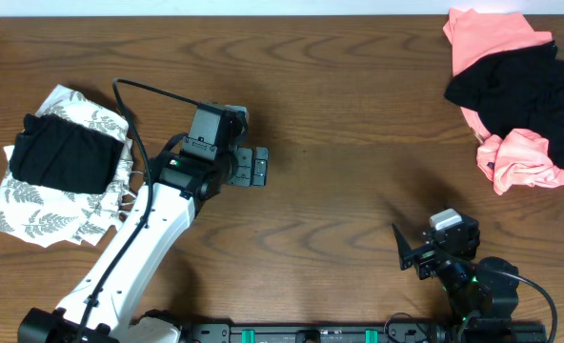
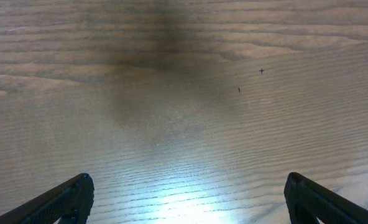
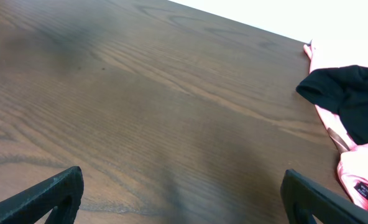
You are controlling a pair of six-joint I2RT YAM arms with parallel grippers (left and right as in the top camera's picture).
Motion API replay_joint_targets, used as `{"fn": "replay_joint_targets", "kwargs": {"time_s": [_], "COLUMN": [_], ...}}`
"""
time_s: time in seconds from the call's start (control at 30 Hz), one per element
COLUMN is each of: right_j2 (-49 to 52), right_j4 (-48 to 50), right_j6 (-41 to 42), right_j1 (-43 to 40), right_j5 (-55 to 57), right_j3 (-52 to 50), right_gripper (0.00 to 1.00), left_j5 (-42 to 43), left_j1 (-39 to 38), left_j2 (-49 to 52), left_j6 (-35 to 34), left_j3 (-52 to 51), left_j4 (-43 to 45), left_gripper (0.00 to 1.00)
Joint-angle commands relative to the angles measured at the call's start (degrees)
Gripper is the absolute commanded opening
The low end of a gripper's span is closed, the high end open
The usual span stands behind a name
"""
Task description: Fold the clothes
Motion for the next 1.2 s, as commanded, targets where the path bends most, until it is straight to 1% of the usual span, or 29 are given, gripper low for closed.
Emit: {"fn": "replay_joint_targets", "kwargs": {"time_s": [0.0, 0.33, 0.43, 0.6, 0.67, 0.73, 0.83, 0.97, 1.03, 1.17], "right_j2": [-0.52, -0.52, -0.52, -0.52, -0.52, -0.52, -0.52, -0.52, -0.52, -0.52], "right_j4": [0.00, 0.00, 0.00, 0.00, 0.00, 0.00, 0.00, 0.00, 0.00, 0.00], "right_j6": [0.76, 0.76, 0.74, 0.76, 0.74, 0.76, 0.76, 0.74, 0.74, 0.76], "right_j1": [0.52, 0.52, 0.52, 0.52, 0.52, 0.52, 0.52, 0.52, 0.52, 0.52], "right_j5": [-0.02, -0.02, -0.02, -0.02, -0.02, -0.02, -0.02, -0.02, -0.02, -0.02], "right_j3": [-0.37, -0.37, -0.37, -0.37, -0.37, -0.37, -0.37, -0.37, -0.37, -0.37], "right_gripper": [0.99, 0.99, 0.99, 0.99, 0.99, 0.99, 0.99, 0.99, 0.99, 0.99], "left_j5": [-0.68, -0.68, -0.68, -1.29, -4.13, -4.33, -3.93, 1.75, 2.84, 2.82], "left_j1": [-0.09, -0.09, -0.61, -1.09, 0.07, 2.12, 6.78, 13.77, 16.24, 17.51], "left_j2": [0.09, -0.17, -3.13, -15.17, -21.00, -26.34, -35.10, -46.58, -51.84, -59.98], "left_j6": [0.98, 1.01, 0.98, 1.11, 1.49, 1.97, 2.23, 6.91, 7.43, 7.43], "left_j3": [0.22, 0.22, -0.26, -3.72, -6.08, -9.22, -15.63, -25.40, -29.57, -35.26], "left_j4": [-0.15, -0.15, -0.15, -1.53, -2.84, -2.86, -0.42, 4.92, 6.25, 6.82], "left_gripper": [0.98, 0.98, 0.98, 0.98, 0.98, 0.98, 0.98, 0.98, 0.98, 0.98]}}
